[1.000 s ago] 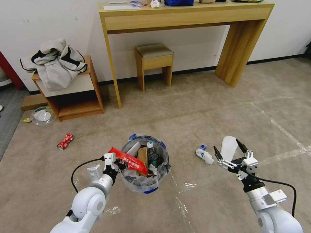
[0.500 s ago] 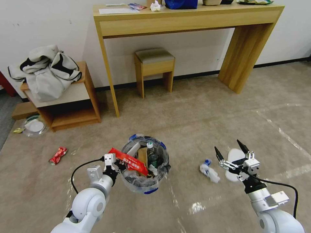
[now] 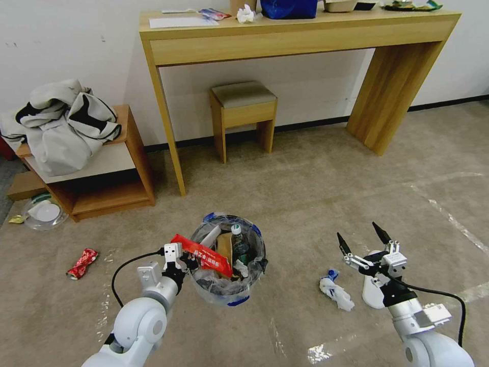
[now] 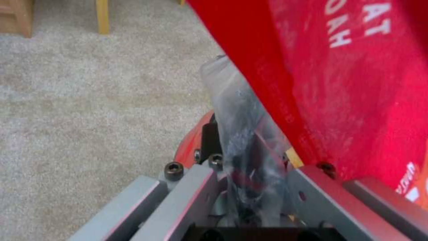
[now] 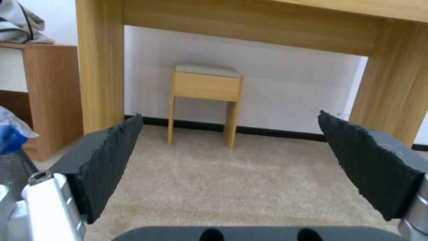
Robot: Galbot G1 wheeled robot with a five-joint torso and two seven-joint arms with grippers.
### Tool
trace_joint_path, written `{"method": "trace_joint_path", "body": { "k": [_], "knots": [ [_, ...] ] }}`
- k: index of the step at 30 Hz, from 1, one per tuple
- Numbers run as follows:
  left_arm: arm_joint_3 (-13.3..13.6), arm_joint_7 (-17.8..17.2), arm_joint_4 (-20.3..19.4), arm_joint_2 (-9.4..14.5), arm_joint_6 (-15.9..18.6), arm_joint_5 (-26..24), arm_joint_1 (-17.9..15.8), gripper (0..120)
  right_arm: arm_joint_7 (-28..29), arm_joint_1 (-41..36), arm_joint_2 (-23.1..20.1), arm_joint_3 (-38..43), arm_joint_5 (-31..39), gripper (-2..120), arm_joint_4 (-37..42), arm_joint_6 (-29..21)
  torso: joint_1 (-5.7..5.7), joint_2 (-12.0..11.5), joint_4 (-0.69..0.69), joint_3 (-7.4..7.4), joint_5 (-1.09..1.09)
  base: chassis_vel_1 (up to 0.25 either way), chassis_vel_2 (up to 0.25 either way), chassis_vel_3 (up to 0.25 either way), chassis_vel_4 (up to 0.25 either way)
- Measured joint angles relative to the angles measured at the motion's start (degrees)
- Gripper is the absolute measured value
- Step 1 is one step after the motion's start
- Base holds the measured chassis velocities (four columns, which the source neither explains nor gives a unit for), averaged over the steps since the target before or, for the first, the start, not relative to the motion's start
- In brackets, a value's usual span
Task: Pick up the trash bin and place the garbage on the floor into it.
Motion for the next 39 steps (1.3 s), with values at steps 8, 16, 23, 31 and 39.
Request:
{"method": "trace_joint_path", "body": {
  "k": [8,16,23,31,39],
  "knots": [
    [-1.03,-0.16,-0.34,1.18,0.07,0.25,-0.08,1,1.43,3.42,-5.8,-2.17,3.39,100,-3.58,-2.2,0.01,0.0,0.01,0.01,0.01,0.0,0.0,0.0,0.0],
    [-1.48,-0.17,-0.22,1.66,0.1,-0.38,-0.72,1,3.19,7.55,-13.45,-5.84,6.81,100,-7.97,-4.69,0.02,0.0,0.01,0.02,-0.01,0.0,0.0,0.0,0.0],
    [-1.46,-0.13,0.91,0.84,0.14,-0.23,-2.05,1,5.41,12.69,-20.26,-13.23,11.02,100,-13.85,-7.76,0.02,0.0,0.01,0.02,0.01,0.0,0.0,0.0,0.0],
    [-2.93,0.29,3.84,-0.45,-0.26,0.54,-3.44,1,5.99,14.58,-23.07,-17.81,13.08,100,-19.41,-9.46,0.02,0.0,0.01,0.02,0.0,0.0,0.0,0.0,0.0],
    [-2.98,0.4,4.18,-1.27,-0.46,1.61,-3.46,1,5.33,13.64,-23.5,-18.0,14.33,100,-22.14,-10.77,0.02,0.0,0.0,0.02,0.0,0.0,0.0,0.0,0.0]
  ]
}}
